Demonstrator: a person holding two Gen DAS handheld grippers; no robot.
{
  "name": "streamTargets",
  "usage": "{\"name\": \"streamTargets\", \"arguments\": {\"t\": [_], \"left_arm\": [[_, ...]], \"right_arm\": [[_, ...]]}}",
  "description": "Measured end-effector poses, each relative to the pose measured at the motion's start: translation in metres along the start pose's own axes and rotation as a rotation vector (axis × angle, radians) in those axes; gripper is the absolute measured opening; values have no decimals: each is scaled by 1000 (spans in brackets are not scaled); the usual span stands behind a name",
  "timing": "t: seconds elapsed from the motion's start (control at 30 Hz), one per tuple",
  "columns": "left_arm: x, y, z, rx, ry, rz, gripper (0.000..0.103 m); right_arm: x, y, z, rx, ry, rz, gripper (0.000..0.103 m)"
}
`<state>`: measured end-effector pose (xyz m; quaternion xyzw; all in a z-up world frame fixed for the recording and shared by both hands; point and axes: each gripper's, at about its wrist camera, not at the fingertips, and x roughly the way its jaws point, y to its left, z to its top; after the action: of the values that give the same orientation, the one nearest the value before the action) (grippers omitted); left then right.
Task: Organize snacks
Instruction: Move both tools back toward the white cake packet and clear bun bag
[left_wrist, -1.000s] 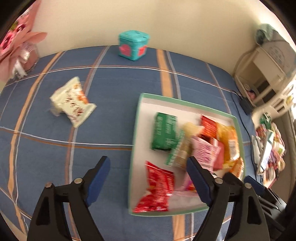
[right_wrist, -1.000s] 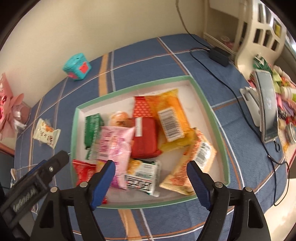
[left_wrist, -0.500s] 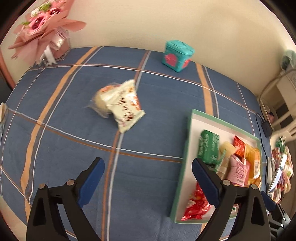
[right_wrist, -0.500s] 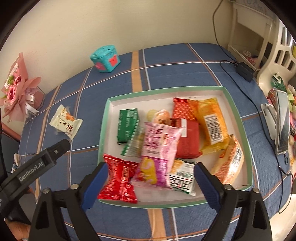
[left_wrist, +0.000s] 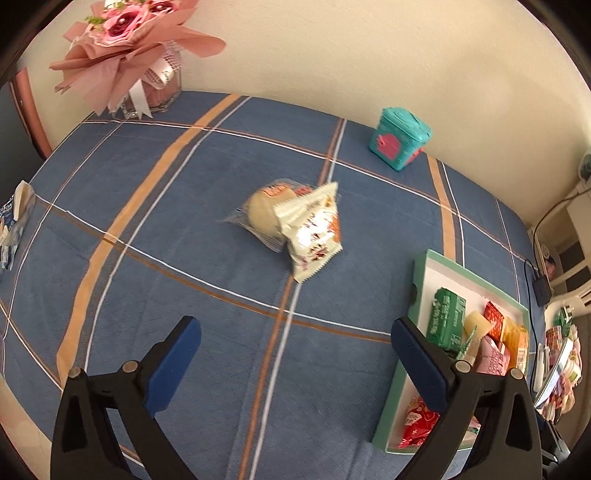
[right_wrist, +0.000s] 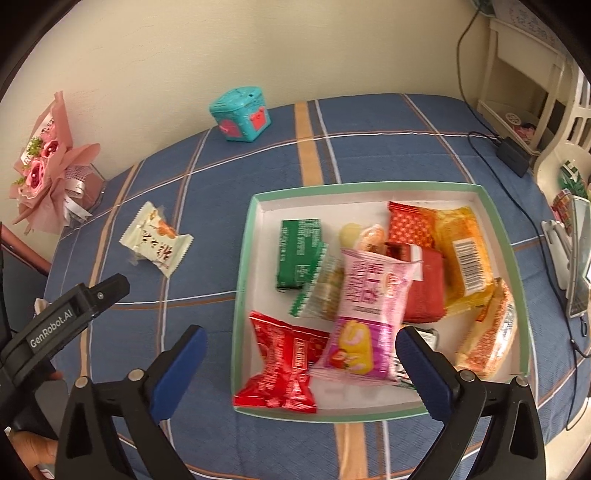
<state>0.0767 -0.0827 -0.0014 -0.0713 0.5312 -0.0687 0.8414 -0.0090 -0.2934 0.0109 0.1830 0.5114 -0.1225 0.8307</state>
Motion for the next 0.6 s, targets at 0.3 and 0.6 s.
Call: {"name": "streamTargets", "arguments": {"t": [0.3, 0.6], "left_arm": [[-1, 27, 11, -51, -30, -1, 102], [9, 45, 27, -89, -50, -8, 102]], "right_arm": [[10, 35, -1, -75, -23, 27, 103], [26, 60, 10, -101, -24, 75, 103]]}}
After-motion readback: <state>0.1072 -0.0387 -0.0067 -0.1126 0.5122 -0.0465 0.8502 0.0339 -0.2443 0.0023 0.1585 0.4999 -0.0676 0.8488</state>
